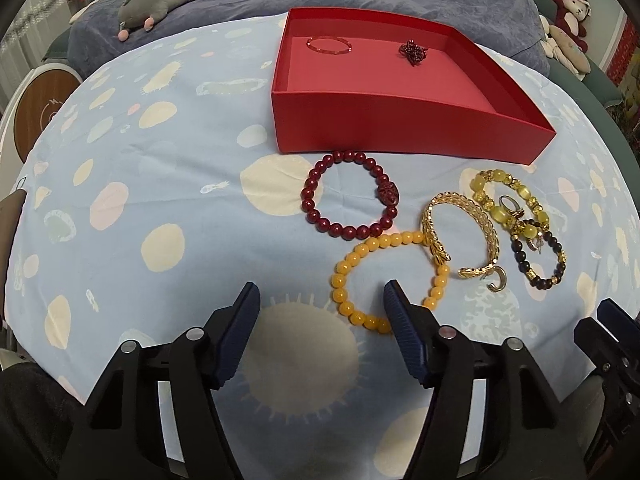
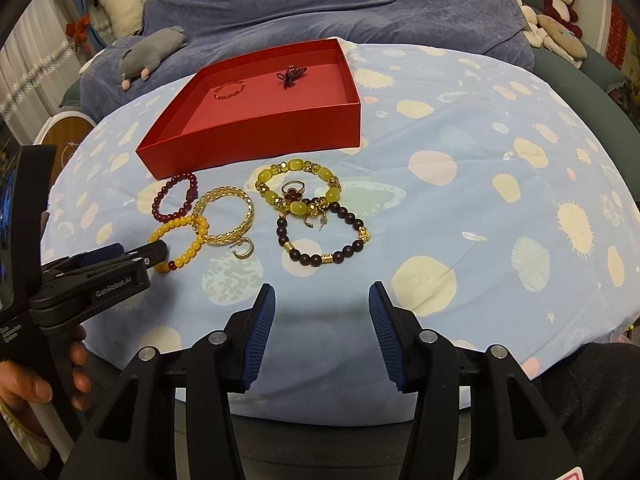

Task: Organize jewelry
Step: 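Withdraw both tools from the red box toward the remaining bracelets, then grasp the orange bead bracelet with left tool while right grasps the gold chain bangle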

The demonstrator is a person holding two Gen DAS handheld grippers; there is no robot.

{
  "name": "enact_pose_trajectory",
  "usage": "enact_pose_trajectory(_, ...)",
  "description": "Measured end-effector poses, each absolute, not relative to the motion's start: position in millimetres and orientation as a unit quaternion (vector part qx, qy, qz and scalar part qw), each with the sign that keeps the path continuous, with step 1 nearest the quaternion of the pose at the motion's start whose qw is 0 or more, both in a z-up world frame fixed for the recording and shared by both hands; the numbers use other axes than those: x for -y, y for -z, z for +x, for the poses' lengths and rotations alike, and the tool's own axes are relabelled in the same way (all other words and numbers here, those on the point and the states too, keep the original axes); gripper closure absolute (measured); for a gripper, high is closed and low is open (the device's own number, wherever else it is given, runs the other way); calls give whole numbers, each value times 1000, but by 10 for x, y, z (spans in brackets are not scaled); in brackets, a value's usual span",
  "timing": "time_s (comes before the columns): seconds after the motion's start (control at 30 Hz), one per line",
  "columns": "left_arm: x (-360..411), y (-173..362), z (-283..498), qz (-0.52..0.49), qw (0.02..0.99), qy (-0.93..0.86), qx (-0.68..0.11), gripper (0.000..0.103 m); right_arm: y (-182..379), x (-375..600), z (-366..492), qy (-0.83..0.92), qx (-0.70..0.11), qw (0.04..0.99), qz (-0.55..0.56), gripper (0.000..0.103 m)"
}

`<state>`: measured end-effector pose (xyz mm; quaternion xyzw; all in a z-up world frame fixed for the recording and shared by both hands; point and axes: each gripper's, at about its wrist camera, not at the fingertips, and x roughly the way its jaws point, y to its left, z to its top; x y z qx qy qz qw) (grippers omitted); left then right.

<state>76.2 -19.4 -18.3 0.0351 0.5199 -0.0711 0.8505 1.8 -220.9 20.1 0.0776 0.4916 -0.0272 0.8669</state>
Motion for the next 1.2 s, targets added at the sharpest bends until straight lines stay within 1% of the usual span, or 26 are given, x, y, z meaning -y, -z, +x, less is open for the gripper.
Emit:
enact_pose_trajectory(0.07, 222, 185, 770, 48, 854, 74, -513, 46, -197, 2180, 56, 22, -493, 866, 81, 55)
enact_pose_trajectory(0.13, 230, 173, 755, 59, 858, 79, -505, 68, -194, 2133, 107, 15, -495, 865, 83, 55)
enact_pose_trajectory(0.17, 221, 164, 745, 61, 858, 82, -503, 74, -194, 2109, 137, 13, -495, 865, 83, 55)
enact_pose_trajectory(0.23, 156, 152, 743, 54, 858, 86, -504, 94, -195, 2061, 211, 6, -496, 864, 89, 55)
enact_pose_trajectory(0.27, 113, 150, 742, 49, 857, 87, -505, 95, -195, 2036, 254, 3, -497, 863, 91, 55)
enact_pose_trajectory(0.53, -175, 152, 680, 18, 859, 77, -506, 96, -165, 1723, 581, -21, -501, 862, 79, 55)
enact_pose_trajectory(0.87, -251, 156, 636, 7, 864, 79, -498, 96, 5, 1462, 880, -28, -522, 851, 55, 55)
enact_pose_trajectory(0.97, -272, 154, 644, -1, 863, 81, -499, 95, 46, 1427, 919, -23, -521, 852, 43, 45)
enact_pose_trajectory(1.17, -290, 155, 667, -8, 864, 82, -497, 95, 135, 1438, 950, -18, -524, 851, 35, 45)
enact_pose_trajectory(1.2, -293, 156, 665, -8, 864, 82, -497, 95, 137, 1424, 950, -17, -524, 851, 28, 47)
